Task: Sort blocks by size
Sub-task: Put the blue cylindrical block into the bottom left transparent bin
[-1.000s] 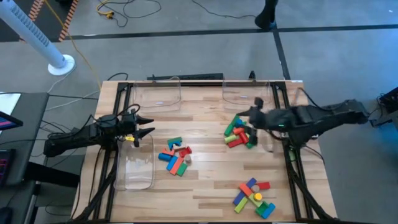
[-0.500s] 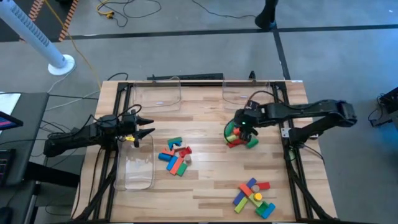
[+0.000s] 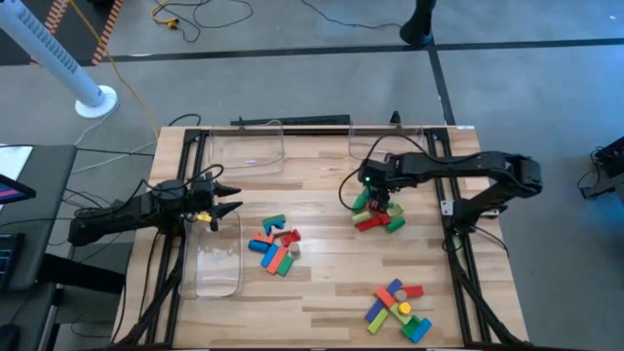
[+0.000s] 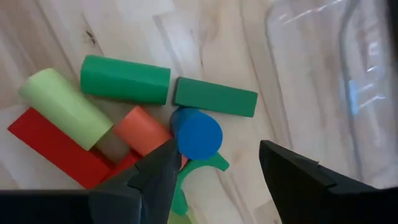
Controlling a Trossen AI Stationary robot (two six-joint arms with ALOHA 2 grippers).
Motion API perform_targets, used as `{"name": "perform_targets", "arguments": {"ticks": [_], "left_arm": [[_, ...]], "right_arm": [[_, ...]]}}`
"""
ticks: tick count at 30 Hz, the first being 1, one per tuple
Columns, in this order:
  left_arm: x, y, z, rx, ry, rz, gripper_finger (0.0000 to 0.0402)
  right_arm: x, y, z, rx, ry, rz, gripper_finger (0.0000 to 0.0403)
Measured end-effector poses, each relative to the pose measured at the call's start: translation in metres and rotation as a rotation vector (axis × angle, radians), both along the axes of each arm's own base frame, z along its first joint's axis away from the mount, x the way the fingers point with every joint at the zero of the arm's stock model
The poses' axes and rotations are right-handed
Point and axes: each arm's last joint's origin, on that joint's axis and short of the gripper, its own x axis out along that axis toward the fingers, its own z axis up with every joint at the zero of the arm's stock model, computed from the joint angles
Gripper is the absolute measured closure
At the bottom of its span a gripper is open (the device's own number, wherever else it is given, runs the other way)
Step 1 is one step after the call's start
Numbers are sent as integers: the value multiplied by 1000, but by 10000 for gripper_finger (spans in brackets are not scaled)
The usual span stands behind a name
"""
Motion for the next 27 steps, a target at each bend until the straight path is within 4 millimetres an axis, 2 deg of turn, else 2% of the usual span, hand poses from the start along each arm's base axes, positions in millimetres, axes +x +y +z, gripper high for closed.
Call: {"name": "perform_targets", "arguments": {"ticks": [6, 13, 22, 27], "left_arm": [[0, 0, -1, 4, 16, -1, 200], [0, 0, -1, 4, 19, -1, 200], [0, 0, -2, 5, 23, -2, 200], [0, 0, -3, 6, 25, -2, 200]], "right_arm": [[11, -2, -12, 17, -8, 23, 147], [15, -7, -30, 63, 75, 13, 147], [14, -6, -30, 67, 77, 3, 150], [15, -7, -31, 68, 80, 3, 184]]}}
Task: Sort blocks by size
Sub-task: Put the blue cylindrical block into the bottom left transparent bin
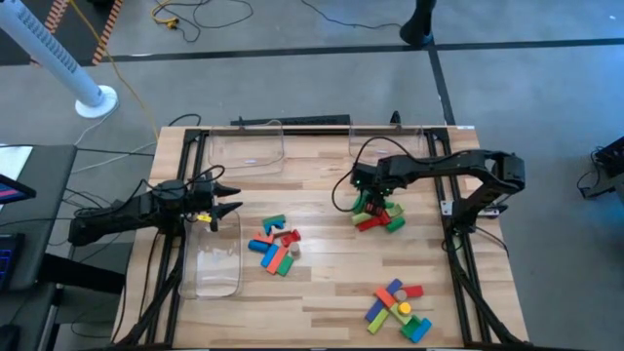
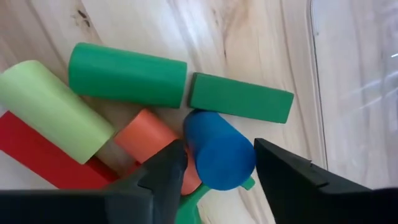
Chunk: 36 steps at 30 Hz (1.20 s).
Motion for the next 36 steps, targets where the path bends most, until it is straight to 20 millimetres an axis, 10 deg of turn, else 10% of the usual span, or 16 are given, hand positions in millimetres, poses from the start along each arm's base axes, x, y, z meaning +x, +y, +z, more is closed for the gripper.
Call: {"name": "perform_targets", "arguments": {"ticks": [36], "left_arm": [[0, 0, -1, -1, 3, 0, 200]], "right_arm": [[1, 9, 1, 30, 9, 14, 234]]}}
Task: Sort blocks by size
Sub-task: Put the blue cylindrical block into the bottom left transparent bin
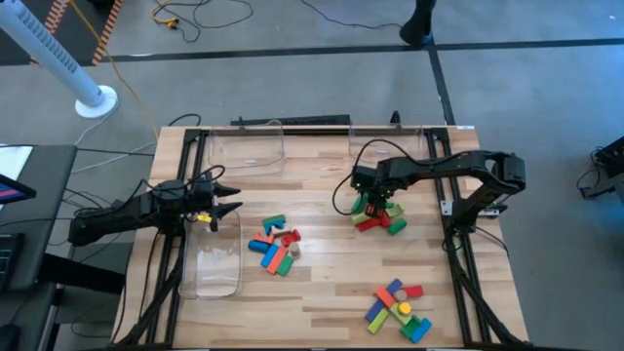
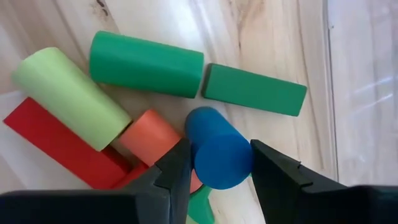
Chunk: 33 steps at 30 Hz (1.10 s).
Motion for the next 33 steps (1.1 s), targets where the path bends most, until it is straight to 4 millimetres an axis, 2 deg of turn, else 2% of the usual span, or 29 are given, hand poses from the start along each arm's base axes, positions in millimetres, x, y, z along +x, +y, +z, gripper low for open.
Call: {"name": "perform_targets", "arguments": {"ticks": [10, 16, 23, 29, 33], "left_arm": [[0, 0, 0, 0, 0, 0, 200], [1, 0, 2, -9, -31, 3, 200], [4, 1, 9, 37, -106, 5, 200], [13, -2, 28, 120, -258, -173, 200], [25, -1, 32, 122, -282, -206, 200]], "right_arm": [[10, 10, 15, -1, -58, 34, 235], [24, 22, 33, -16, -143, 93, 235], [47, 45, 64, -34, -316, 214, 235], [65, 67, 99, -68, -496, 345, 235], [73, 80, 122, -93, -610, 434, 235]]}}
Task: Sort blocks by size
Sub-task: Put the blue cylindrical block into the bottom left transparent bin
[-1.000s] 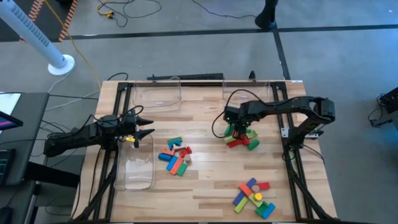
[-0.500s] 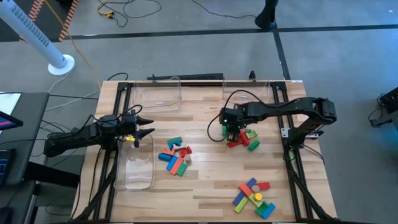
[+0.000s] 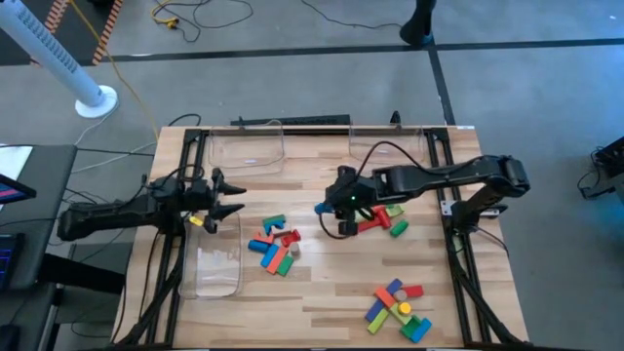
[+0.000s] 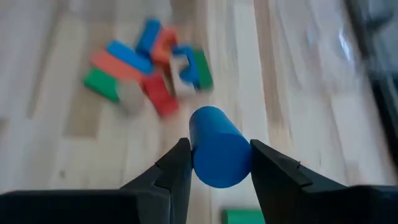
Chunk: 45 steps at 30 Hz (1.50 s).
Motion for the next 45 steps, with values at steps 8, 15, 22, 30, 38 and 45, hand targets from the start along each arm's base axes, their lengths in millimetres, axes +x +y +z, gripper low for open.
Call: {"name": "perform_targets", "arguments": {"ticks": [8, 15, 22, 30, 38, 45], "left_arm": [[47, 5, 17, -7, 102, -135, 199], [100, 10, 40, 25, 168, -249, 170], [148, 11, 52, 18, 306, -343, 155], [191, 5, 54, -20, 377, -487, 155], [218, -1, 53, -54, 406, -578, 155], [223, -1, 50, -77, 466, -607, 154]], "right_arm": [[8, 19, 20, -42, -149, 109, 235], [9, 32, 23, -60, -187, 166, 235], [7, 45, 24, -86, -200, 227, 234], [4, 53, 23, -131, -179, 250, 234], [7, 51, 16, -158, -147, 223, 234], [8, 51, 7, -156, -88, 224, 234]]}}
